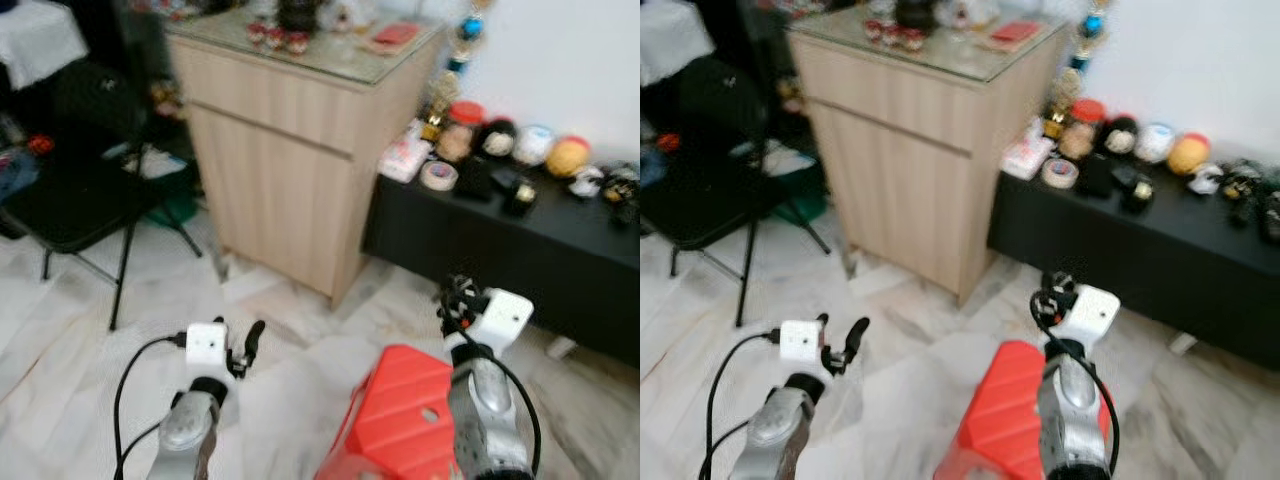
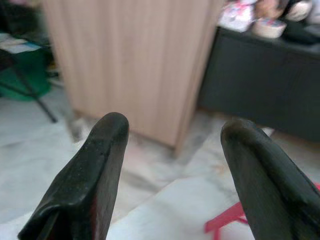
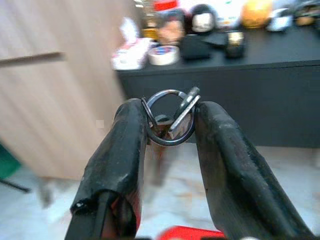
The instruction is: Hang keys on a hook
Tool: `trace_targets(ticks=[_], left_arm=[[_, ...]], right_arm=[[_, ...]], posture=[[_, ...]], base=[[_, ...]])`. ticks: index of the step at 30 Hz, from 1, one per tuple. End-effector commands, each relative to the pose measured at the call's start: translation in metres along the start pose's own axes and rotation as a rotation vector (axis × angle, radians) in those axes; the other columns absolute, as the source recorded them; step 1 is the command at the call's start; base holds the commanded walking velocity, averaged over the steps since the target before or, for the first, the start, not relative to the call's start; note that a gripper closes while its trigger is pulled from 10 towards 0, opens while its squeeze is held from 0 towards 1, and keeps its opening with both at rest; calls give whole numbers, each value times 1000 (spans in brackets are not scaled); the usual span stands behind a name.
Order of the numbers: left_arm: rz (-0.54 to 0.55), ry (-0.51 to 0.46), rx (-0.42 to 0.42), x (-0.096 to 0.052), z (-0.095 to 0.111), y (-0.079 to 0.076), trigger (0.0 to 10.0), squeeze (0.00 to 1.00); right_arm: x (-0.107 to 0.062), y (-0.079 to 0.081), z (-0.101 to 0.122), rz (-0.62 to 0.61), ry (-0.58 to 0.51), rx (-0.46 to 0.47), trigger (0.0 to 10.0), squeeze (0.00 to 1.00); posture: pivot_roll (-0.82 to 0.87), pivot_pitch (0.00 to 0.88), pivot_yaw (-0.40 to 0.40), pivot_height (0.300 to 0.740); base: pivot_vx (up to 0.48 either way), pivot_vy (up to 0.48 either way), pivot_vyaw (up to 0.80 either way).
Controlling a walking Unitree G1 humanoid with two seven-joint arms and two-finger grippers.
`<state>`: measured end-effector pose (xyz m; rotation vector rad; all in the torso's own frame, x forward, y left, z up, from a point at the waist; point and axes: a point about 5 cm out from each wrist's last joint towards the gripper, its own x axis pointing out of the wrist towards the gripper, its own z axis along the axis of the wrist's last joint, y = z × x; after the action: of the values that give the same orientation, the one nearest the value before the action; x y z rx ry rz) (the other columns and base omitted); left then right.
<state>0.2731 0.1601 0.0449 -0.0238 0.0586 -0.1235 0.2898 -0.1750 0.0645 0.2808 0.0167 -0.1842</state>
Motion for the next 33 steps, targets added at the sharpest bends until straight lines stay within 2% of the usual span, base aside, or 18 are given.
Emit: trace_targets(ticks=[1, 10, 33], left_arm=[[10, 10, -4, -2, -3, 4, 10000, 0], [10, 4, -10, -1, -1, 4, 10000, 0], [11, -6, -11, 0, 1, 4, 10000, 0]], right_arm=[[1, 3, 1, 0, 1, -8, 10000, 0], [3, 2, -1, -17, 23, -8, 10000, 0], [6, 3, 1, -32, 24, -3, 10000, 0]], posture=[[41, 20, -73, 740], [43, 19, -73, 740], [47, 9, -72, 740]], base=[[0, 0, 0], [-242, 0, 0], [-391, 0, -35]])
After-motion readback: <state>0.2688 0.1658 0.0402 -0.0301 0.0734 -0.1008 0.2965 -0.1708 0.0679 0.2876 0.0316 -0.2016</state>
